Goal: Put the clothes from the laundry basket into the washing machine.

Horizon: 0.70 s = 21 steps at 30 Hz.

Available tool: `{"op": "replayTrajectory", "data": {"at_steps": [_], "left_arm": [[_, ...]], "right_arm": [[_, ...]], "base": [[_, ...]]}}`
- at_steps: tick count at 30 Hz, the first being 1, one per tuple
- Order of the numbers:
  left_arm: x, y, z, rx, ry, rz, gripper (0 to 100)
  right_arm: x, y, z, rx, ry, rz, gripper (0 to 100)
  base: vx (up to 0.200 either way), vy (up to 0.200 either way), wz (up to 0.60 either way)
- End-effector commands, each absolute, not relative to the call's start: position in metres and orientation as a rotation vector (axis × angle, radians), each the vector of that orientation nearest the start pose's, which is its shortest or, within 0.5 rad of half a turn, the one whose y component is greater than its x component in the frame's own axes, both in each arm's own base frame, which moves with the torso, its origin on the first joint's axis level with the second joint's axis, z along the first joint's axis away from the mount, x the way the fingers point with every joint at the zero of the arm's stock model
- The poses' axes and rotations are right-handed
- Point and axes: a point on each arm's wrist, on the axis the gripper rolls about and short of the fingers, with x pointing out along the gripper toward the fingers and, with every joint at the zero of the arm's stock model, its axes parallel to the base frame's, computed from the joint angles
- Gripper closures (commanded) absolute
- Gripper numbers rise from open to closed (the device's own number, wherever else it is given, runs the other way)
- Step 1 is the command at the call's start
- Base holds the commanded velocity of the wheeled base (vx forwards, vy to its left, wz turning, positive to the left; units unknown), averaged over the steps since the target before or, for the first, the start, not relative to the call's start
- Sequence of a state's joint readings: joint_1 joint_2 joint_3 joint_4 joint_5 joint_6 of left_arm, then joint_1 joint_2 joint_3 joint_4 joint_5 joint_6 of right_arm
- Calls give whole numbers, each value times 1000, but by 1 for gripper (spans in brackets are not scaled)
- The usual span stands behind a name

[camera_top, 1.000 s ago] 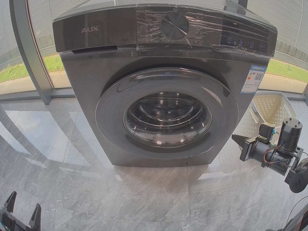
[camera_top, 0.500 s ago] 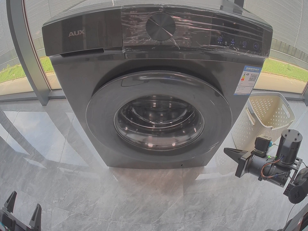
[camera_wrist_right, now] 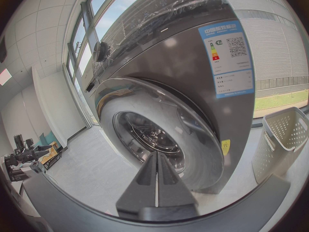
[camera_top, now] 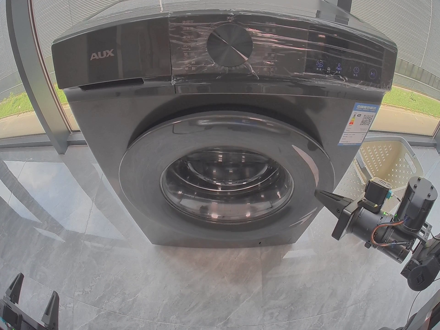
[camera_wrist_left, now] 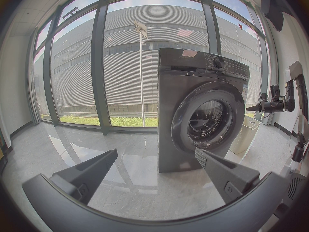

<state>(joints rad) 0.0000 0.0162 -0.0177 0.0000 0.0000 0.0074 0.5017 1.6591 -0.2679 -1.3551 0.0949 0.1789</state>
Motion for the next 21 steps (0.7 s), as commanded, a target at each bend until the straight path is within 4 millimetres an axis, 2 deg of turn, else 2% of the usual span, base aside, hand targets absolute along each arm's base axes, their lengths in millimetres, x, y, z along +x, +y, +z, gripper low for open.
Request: {"op": "replayTrajectory", "data": {"at_steps": [1, 3, 21], "left_arm": [[-23, 0, 76, 9, -3, 0, 0], [-23, 0, 76, 9, -3, 0, 0], [-23, 0, 76, 9, -2, 0, 0]], "right_arm": [[207, 117, 136, 167, 89, 595, 100], [207, 117, 138, 169, 77, 596, 100], [215, 118, 145, 182, 26, 537, 100]], "base": [[200, 0, 0], [200, 0, 0], [0, 0, 0]]}}
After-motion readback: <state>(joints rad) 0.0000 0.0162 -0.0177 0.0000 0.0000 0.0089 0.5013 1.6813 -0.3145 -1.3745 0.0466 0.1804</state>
